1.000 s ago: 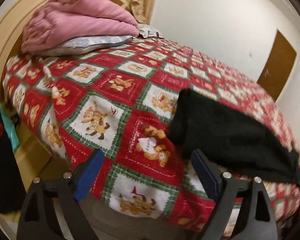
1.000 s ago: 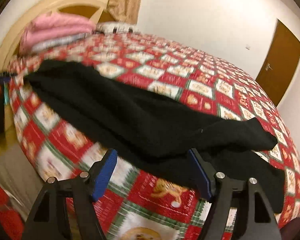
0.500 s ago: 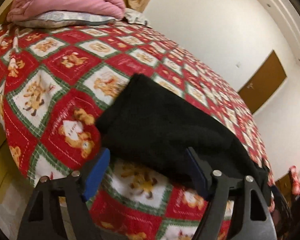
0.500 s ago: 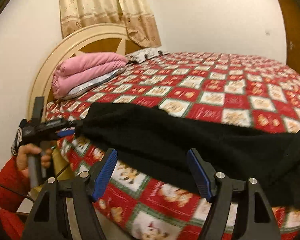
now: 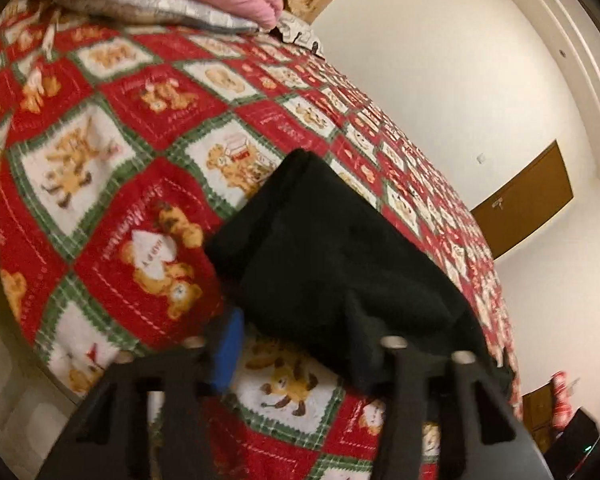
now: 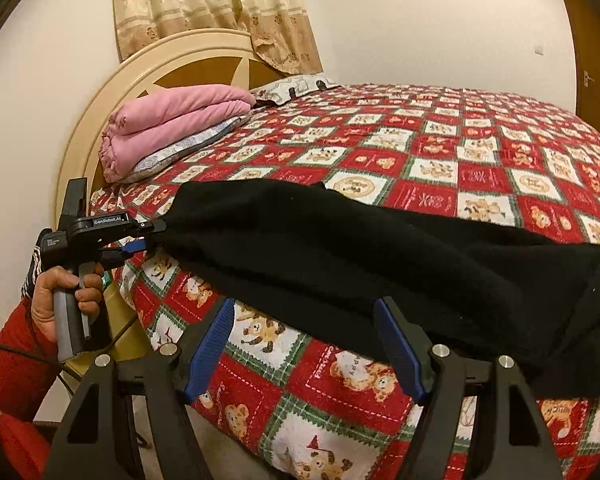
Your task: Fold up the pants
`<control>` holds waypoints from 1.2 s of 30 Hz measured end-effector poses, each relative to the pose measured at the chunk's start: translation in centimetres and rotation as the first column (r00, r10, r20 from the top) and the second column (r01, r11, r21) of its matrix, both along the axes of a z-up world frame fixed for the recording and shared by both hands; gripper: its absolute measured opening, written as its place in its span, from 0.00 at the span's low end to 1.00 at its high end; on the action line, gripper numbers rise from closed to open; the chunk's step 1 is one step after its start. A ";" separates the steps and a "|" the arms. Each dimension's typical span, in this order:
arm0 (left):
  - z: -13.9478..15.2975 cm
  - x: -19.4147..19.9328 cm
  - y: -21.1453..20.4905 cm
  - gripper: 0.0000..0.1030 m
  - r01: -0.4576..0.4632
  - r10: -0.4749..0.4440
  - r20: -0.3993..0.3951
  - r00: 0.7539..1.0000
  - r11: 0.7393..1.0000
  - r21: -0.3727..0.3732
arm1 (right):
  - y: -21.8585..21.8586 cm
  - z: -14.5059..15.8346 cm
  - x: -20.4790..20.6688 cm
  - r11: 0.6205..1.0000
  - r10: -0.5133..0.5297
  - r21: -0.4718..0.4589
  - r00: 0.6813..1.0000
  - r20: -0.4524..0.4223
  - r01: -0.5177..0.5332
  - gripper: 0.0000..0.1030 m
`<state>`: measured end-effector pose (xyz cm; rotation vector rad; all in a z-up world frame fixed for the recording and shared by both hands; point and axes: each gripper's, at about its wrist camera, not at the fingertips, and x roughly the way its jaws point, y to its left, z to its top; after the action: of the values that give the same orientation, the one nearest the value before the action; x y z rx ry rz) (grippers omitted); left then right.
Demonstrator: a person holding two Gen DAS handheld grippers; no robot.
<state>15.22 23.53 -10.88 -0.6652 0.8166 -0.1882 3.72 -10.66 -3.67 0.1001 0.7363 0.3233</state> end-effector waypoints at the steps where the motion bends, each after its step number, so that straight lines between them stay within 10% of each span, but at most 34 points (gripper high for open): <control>1: 0.0 -0.1 -0.1 0.32 -0.007 0.007 0.001 1.000 1.000 -0.008 | 0.0 -0.1 0.0 1.000 -0.002 0.000 1.000 -0.004 0.002 0.72; 18: 4.0 3.2 0.8 0.24 0.035 -0.056 0.066 0.996 0.958 0.286 | -0.9 -0.6 0.4 0.998 -0.052 0.020 0.998 -0.042 0.053 0.72; 21: 1.4 3.9 0.7 0.33 0.104 -0.093 -0.050 0.994 0.931 0.349 | -0.5 -0.9 0.6 0.999 -0.029 0.016 0.997 -0.067 0.030 0.72; 25: 2.2 2.5 1.3 0.72 0.103 -0.085 -0.063 0.994 0.902 0.419 | -0.6 0.6 1.0 1.000 -0.001 -0.015 1.000 -0.018 0.001 0.72; 31: 7.1 0.6 0.2 0.77 -0.132 0.068 0.126 0.990 0.771 0.623 | -4.1 2.5 4.3 0.991 -0.104 0.088 0.994 0.016 0.102 0.72; 36: 9.3 1.9 -5.4 0.76 -0.123 -0.048 0.261 0.964 0.791 0.599 | -5.1 2.8 9.5 0.946 -0.030 0.322 0.998 -0.051 0.045 0.72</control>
<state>17.16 18.11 -1.56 -0.0312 0.5534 0.0333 13.24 -15.72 -0.87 0.4336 0.7209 0.4049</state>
